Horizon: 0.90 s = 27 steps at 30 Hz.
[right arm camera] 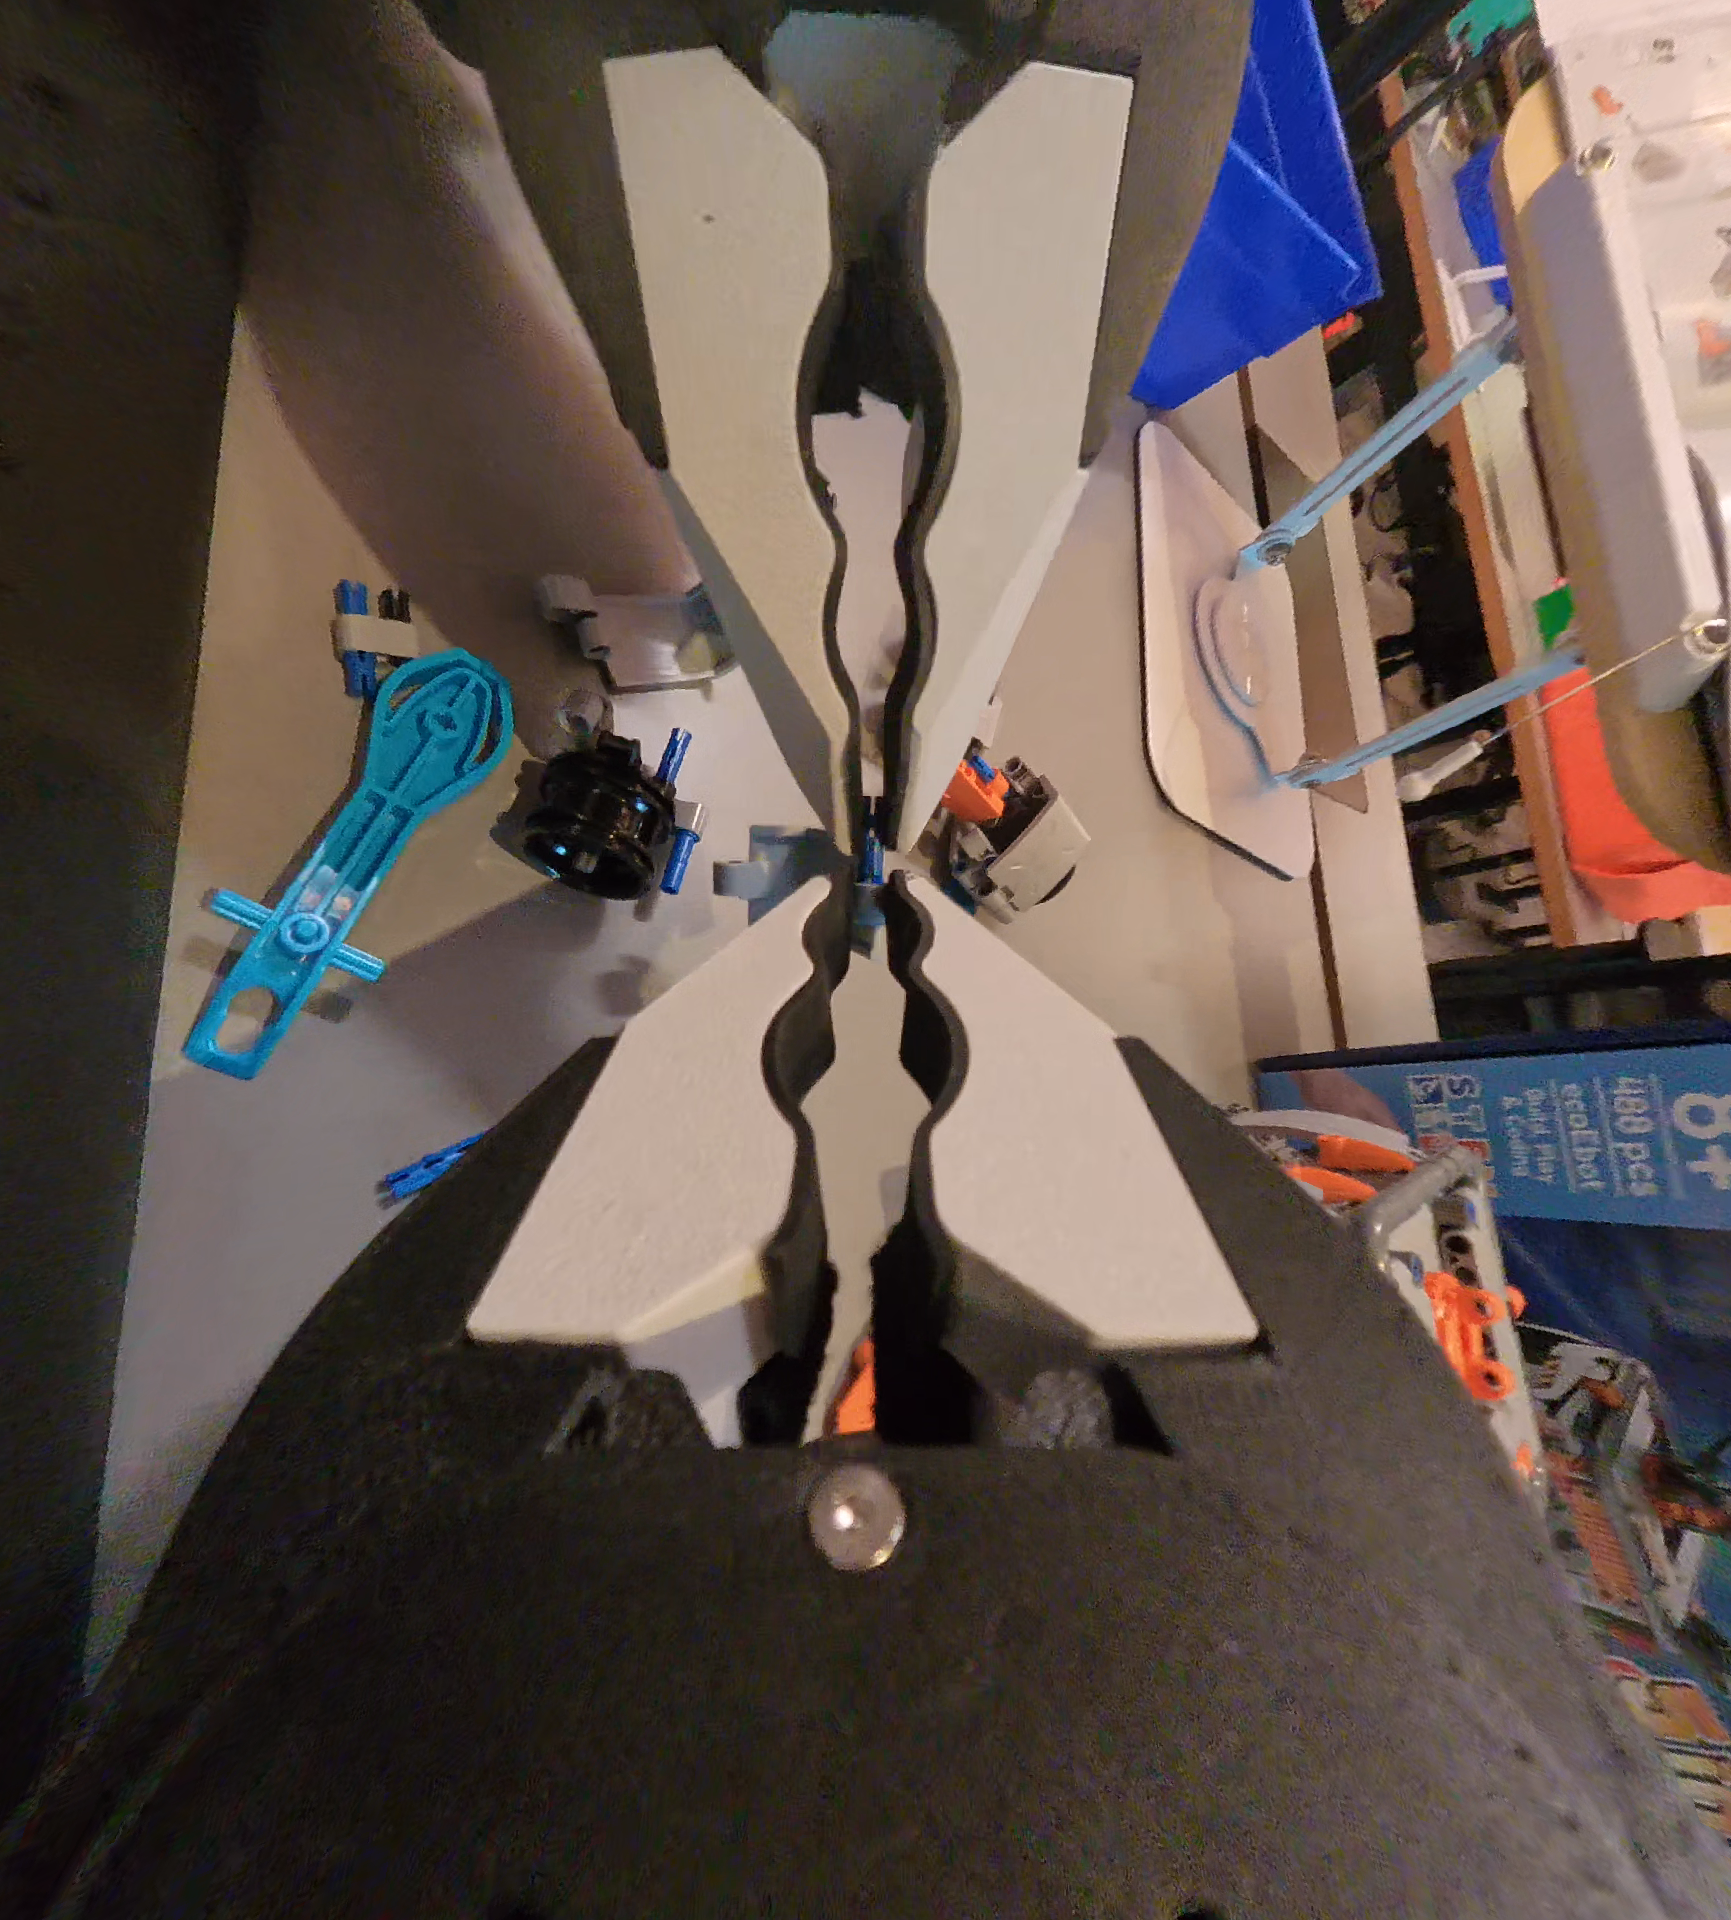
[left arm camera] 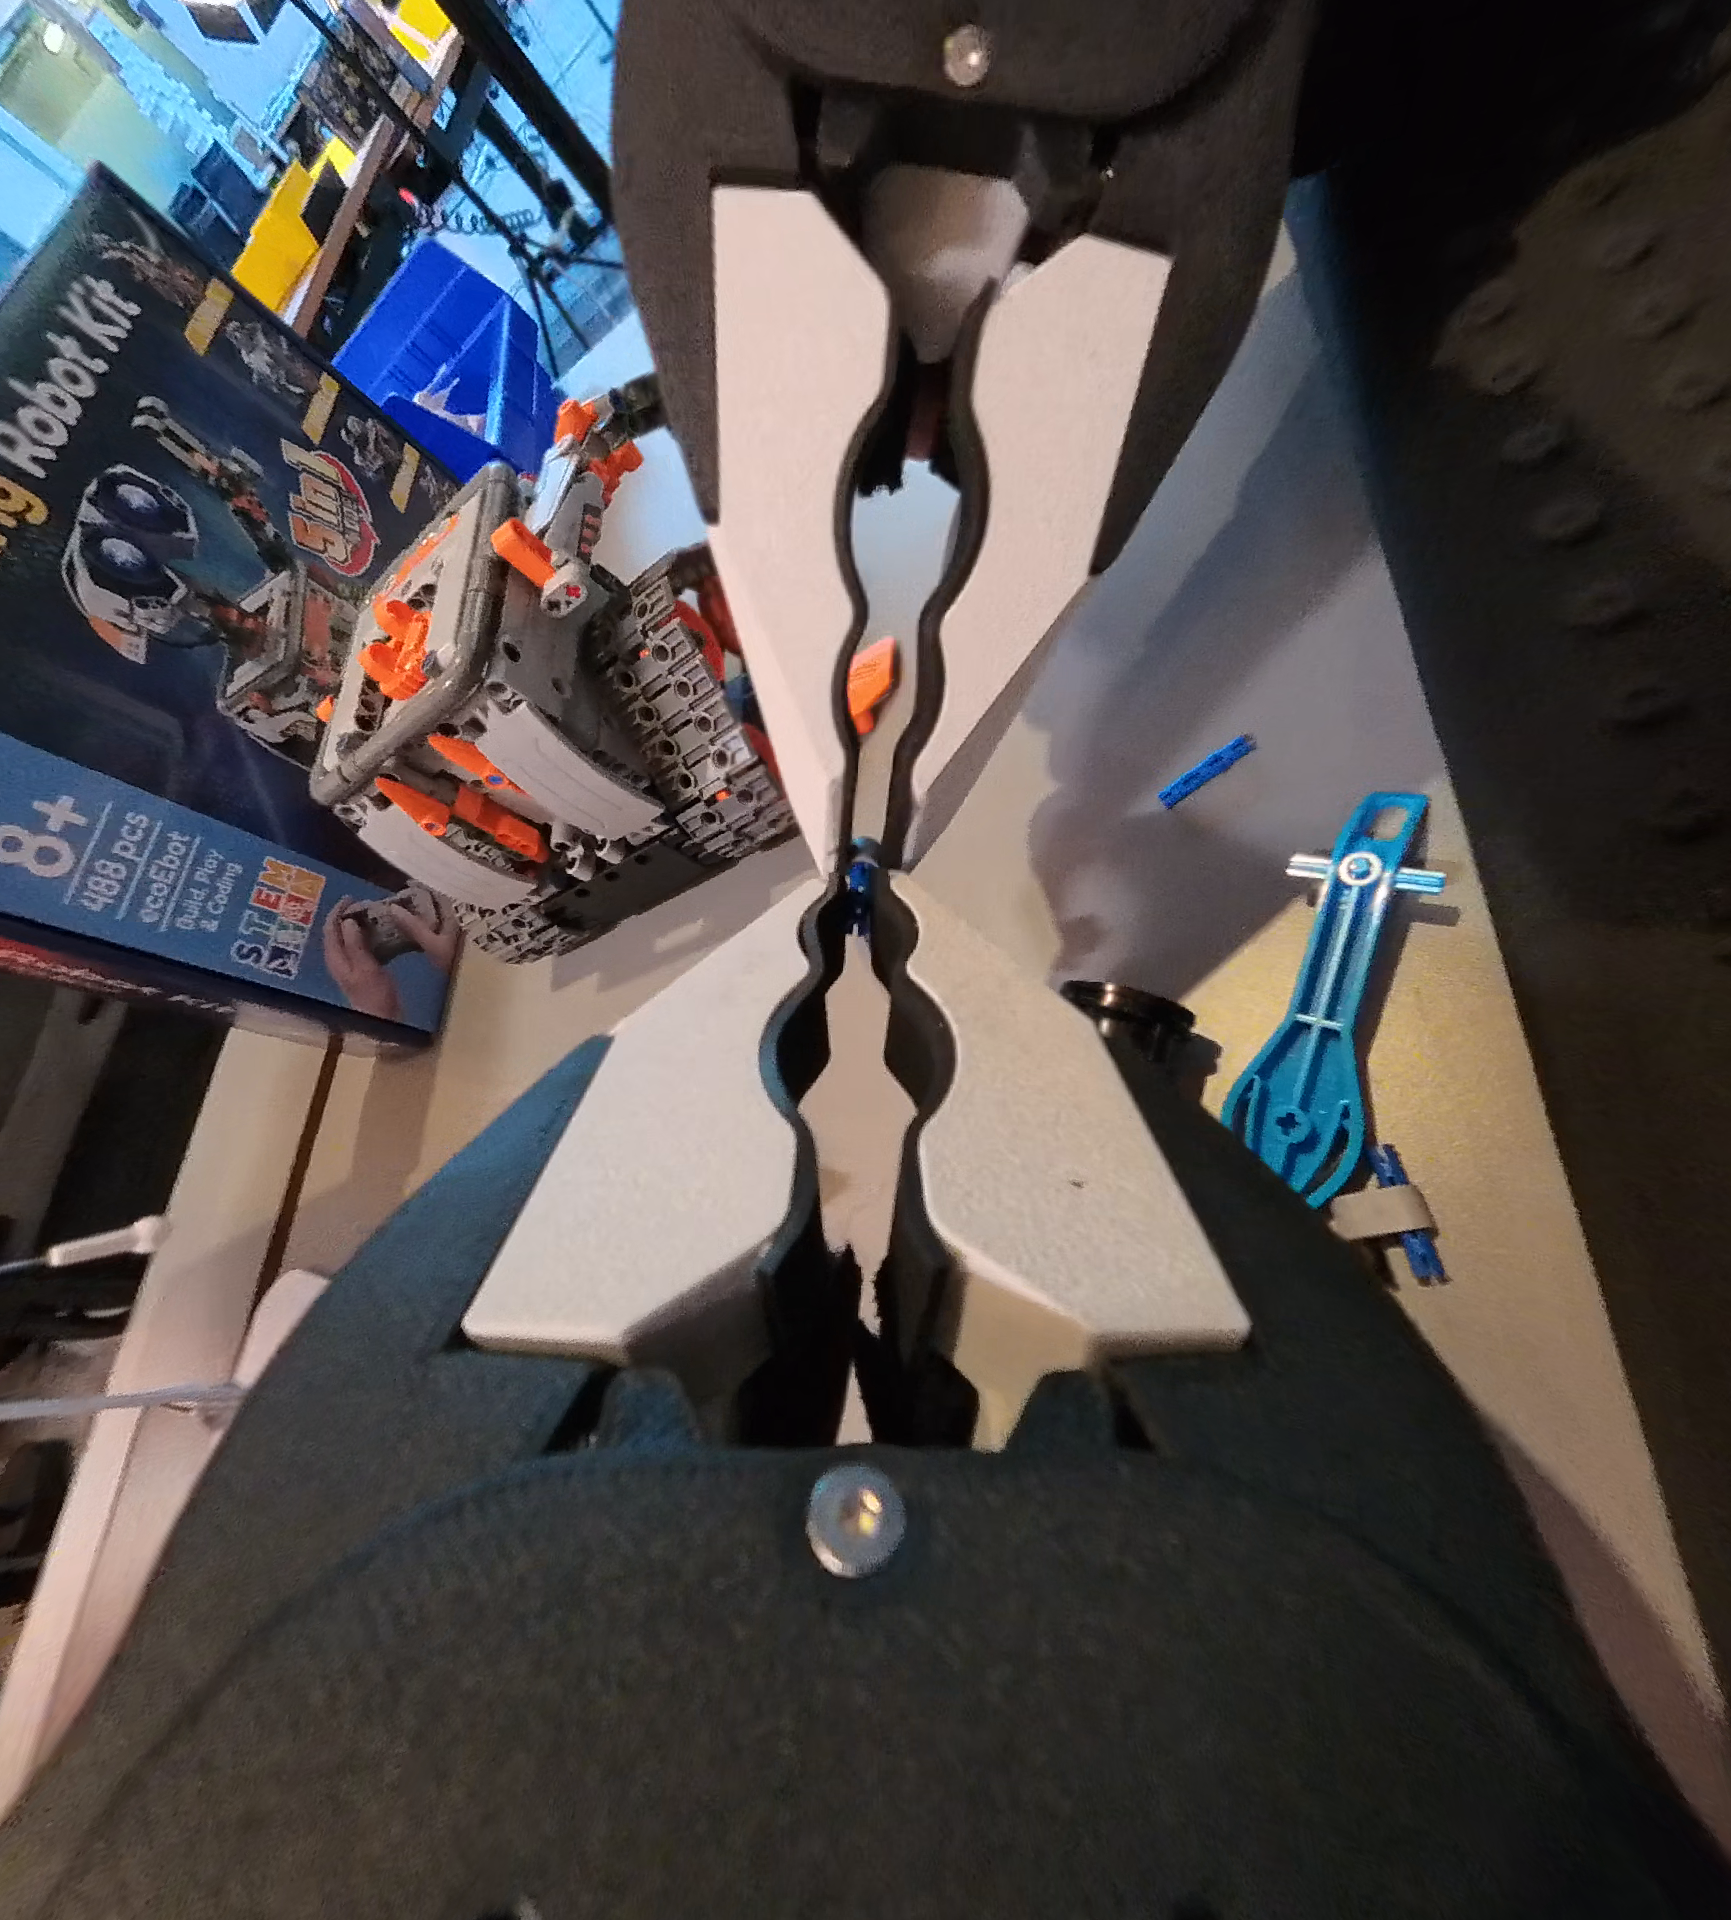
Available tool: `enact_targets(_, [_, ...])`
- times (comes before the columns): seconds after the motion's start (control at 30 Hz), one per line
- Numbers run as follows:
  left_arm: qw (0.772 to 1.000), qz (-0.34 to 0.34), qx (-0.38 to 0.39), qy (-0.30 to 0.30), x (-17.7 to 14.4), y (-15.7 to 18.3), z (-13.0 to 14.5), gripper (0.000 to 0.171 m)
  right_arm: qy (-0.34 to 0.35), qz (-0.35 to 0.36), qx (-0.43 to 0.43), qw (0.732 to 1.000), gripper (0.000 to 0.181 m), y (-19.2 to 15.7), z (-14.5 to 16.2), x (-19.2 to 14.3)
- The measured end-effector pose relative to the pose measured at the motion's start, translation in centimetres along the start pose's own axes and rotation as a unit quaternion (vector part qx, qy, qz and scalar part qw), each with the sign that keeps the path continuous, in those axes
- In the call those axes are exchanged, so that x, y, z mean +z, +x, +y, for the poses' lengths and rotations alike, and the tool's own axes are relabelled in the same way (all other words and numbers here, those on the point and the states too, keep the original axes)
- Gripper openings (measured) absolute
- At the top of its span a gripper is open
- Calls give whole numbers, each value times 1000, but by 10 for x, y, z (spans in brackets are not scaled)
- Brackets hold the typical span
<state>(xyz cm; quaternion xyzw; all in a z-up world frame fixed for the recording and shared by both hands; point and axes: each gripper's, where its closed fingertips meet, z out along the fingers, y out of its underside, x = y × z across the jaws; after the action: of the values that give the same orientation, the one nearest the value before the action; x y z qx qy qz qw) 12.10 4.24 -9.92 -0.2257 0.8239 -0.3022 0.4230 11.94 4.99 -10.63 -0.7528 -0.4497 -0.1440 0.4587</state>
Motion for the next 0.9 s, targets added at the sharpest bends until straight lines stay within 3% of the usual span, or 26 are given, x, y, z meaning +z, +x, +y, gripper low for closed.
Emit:
enact_targets(0.13, [997, 37, -54, 26, -3, 6, 1, 0, 5, -7, -17, 1000, 4, -6, -1, 1])
enact_targets(0.2, [992, 33, -103, 63, -14, -6, -4, 0, -53, -5, -38, 998, 3, -7, 24, 7])
enact_targets(0.27, [985, 36, -139, 91, -28, -17, -6, 0, -16, -19, -4, 1000, 3, -7, 17, 3])
enact_targets(0.33, [992, 42, -109, 56, -17, -5, 3, 0, -2, -4, -7, 1000, 3, -2, 6, -1])
enact_targets(0.4, [990, 69, -114, 41, -10, 2, 7, 0, -3, -13, 13, 1000, 4, -2, 15, 0])
enact_targets(0.47, [994, 51, -84, 44, -9, -1, 5, 0, 6, -9, 18, 1000, 4, 4, 11, -2])
enact_targets(0.53, [995, 45, -78, 41, -6, -1, -1, 25, 10, -7, 8, 1000, 4, 0, 7, -3])
enact_targets(0.63, [997, 39, -60, -2, 4, 3, 6, 18, 7, -2, -18, 1000, 4, -5, 1, -1])
enact_targets(0.7, [998, 43, -50, 2, 5, 7, 4, 5, 6, 4, -22, 1000, 4, -4, -1, -2])
enact_targets(0.9, [998, 31, -53, 17, 2, 3, 1, 2, 34, -4, 27, 999, 4, 0, -5, -5])
